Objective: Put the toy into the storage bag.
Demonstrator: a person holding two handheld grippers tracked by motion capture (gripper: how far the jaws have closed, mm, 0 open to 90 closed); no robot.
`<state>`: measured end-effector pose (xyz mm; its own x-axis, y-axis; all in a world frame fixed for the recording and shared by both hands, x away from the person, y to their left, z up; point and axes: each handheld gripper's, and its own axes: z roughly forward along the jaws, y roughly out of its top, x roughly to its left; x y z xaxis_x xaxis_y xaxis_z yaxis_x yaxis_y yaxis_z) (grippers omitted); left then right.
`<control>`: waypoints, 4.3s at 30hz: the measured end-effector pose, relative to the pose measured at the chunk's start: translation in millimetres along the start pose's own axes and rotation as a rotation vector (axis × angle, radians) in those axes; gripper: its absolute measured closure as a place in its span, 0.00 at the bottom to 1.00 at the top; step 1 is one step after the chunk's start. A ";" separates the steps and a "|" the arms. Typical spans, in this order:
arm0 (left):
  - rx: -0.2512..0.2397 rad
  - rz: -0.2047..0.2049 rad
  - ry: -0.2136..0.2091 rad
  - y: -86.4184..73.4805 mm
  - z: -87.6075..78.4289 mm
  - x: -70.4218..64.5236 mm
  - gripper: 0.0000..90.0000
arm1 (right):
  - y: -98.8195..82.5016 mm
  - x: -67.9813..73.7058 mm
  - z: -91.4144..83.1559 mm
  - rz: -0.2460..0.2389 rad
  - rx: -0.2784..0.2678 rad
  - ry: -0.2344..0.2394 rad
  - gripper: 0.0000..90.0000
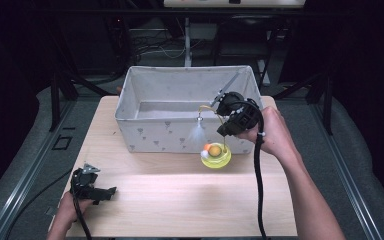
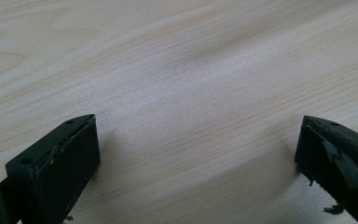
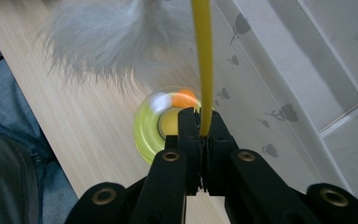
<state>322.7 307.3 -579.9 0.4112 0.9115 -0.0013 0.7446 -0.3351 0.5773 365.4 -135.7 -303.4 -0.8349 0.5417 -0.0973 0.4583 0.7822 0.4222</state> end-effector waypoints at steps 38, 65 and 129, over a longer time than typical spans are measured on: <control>0.001 0.002 -0.001 -0.1 -0.1 0.2 0.00 | 29.6 -18.5 -42.9 0.008 -0.019 -0.008 0.98; 0.005 0.003 -0.010 0.4 -0.3 0.7 0.00 | 55.5 -38.8 -75.4 0.045 -0.072 -0.054 0.98; -0.006 0.002 -0.005 -0.1 0.3 0.3 0.00 | 69.4 -147.2 -22.9 0.286 -0.119 -0.217 0.98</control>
<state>322.9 307.6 -580.2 0.4156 0.9095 -0.0038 0.7405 -0.3359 0.5820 513.1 -168.1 -239.2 -0.5888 0.7954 -0.1436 0.6142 0.5558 0.5602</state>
